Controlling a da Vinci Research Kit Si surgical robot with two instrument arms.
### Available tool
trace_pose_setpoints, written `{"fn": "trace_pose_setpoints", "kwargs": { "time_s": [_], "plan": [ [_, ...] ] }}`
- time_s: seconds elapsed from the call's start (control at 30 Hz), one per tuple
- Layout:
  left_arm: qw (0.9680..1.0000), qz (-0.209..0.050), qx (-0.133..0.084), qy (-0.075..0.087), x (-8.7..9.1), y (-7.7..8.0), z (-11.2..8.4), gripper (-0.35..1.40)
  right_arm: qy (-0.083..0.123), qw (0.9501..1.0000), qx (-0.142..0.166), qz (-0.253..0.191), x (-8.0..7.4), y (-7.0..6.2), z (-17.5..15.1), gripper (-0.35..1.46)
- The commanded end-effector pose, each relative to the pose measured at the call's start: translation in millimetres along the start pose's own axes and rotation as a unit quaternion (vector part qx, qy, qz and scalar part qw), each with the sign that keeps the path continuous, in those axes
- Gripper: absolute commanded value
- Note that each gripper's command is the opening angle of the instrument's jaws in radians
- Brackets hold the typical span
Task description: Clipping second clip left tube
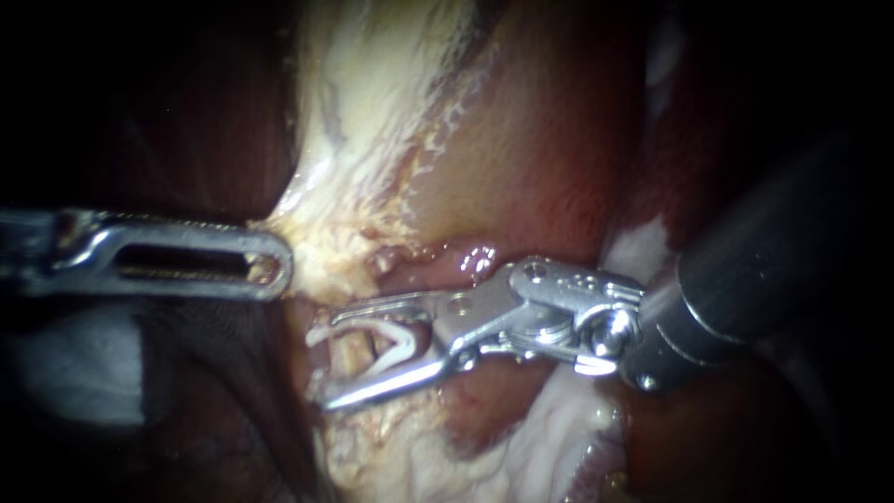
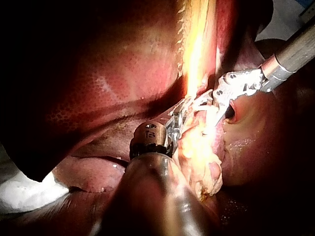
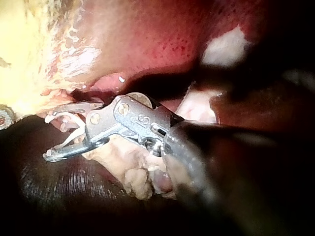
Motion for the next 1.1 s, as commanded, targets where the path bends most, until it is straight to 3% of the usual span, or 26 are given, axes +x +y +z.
{"fn": "trace_pose_setpoints", "kwargs": {
  "time_s": [0.03, 0.63, 1.1],
  "plan": [
    [1.0, 0.0, 0.0, 0.0, 0.0, 0.0, -0.1, -0.35, 0.0, 1.0, 0.0, 0.0, 0.1, 0.0, 0.0, 0.6],
    [1.0, 0.0, 0.001, 0.001, -0.3, 0.0, -0.5, -0.35, 0.0, 1.0, -0.004, -0.001, 0.2, -1.5, -0.9, 0.6],
    [1.0, -0.001, 0.005, 0.005, -0.9, 0.2, -1.4, -0.35, -0.001, 1.0, -0.009, -0.001, 0.7, -4.8, -3.1, 0.6]
  ]
}}
